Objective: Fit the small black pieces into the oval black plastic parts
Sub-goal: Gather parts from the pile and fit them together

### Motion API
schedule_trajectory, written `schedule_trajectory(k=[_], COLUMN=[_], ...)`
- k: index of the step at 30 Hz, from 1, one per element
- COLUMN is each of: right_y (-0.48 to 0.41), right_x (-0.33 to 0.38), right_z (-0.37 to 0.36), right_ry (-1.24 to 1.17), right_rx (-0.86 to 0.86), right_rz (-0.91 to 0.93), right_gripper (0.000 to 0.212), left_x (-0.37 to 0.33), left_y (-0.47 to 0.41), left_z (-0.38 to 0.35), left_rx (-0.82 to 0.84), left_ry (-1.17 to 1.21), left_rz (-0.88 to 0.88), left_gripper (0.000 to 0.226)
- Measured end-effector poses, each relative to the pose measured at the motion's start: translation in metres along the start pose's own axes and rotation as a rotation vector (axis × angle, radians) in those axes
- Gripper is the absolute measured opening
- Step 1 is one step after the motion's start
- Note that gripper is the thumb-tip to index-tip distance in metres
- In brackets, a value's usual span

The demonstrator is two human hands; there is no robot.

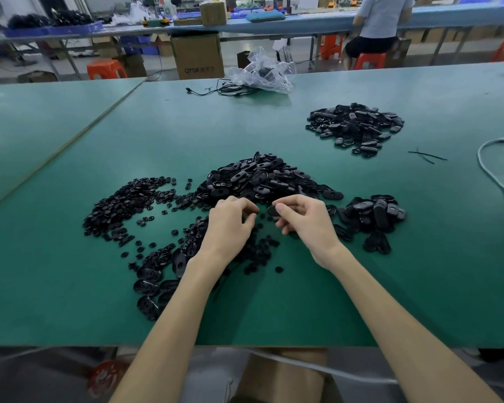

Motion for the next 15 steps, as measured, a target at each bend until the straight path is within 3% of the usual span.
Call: schedule_trajectory(k=[9, 15], right_y=[0.011, 0.013], right_x=[0.002, 0.002], right_z=[-0.006, 0.003], right_ry=[0.119, 0.117], right_rx=[0.026, -0.196], right_rz=[0.115, 0.133], right_gripper=[0.021, 0.018], left_x=[-0.012, -0.009], left_y=[-0.006, -0.002], left_z=[-0.019, -0.020], left_rx=[0.081, 0.014], left_ry=[-0.207, -0.125], left_rz=[-0.100, -0.115], left_gripper=[0.021, 0.012])
Point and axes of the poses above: each hand's wrist, its own y-axis away from the middle knuckle, its own z-axis out of the back of the hand, x = y × z, the point moved 2 cm from there along -y, towards the middle knuckle, and after that the axes turned 12 degrees about z, right-handed, at the moved point
